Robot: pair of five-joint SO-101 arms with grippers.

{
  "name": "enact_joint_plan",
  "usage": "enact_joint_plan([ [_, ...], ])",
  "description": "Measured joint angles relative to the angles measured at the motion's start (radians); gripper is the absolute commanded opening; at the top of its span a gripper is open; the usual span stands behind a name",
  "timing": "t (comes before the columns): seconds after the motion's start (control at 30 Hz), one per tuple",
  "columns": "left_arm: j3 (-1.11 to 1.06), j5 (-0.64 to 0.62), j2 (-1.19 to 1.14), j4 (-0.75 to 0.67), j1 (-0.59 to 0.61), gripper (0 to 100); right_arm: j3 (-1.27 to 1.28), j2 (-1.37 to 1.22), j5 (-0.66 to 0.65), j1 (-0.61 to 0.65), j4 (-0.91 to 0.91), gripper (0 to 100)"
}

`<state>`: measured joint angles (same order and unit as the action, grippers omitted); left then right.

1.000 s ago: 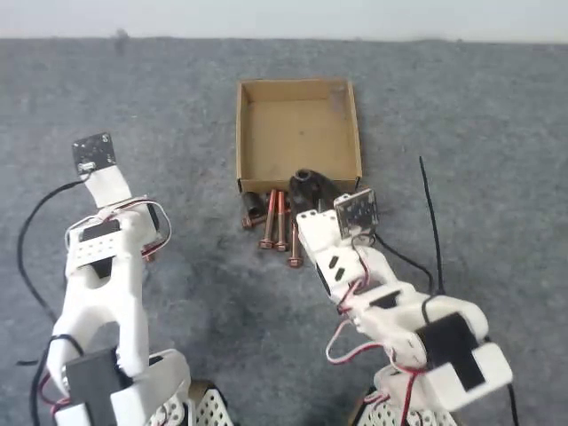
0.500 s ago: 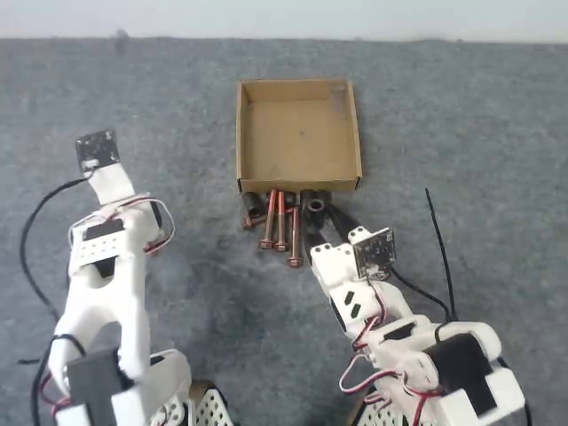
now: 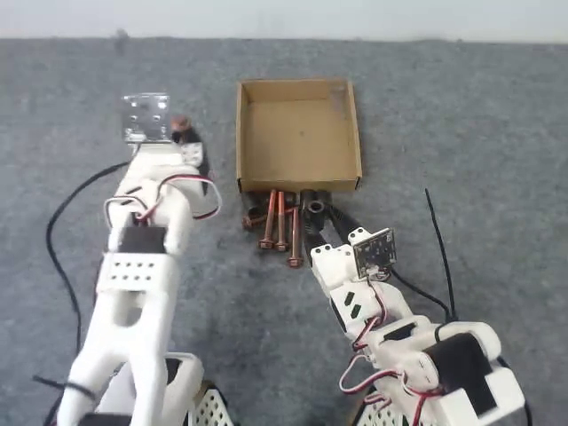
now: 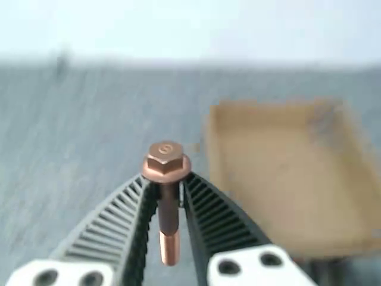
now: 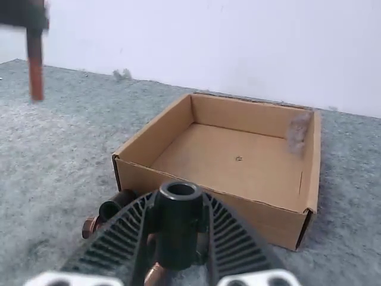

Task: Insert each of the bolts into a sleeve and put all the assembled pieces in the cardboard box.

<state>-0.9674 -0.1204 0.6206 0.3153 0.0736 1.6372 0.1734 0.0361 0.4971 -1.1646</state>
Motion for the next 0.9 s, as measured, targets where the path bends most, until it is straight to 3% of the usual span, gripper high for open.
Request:
enact_joint_plan([
  [0.17,-0.012,0.0,0.094,-0.107,-0.127,1,0.0,0.0,0.0,0.0,0.0,0.6],
  [0.43,-0.012,-0.009,0.126,-0.02,-0.318,1,0.0,0.0,0.006,0.008,0.0,0.6],
  [0.67,-0.012,-0.258,0.126,0.025,-0.379,1,0.0,0.0,0.006,0.046,0.0,0.6],
  [0.9,-0.012,-0.288,0.126,0.069,-0.428,1,0.0,0.0,0.006,0.054,0.0,0.6],
])
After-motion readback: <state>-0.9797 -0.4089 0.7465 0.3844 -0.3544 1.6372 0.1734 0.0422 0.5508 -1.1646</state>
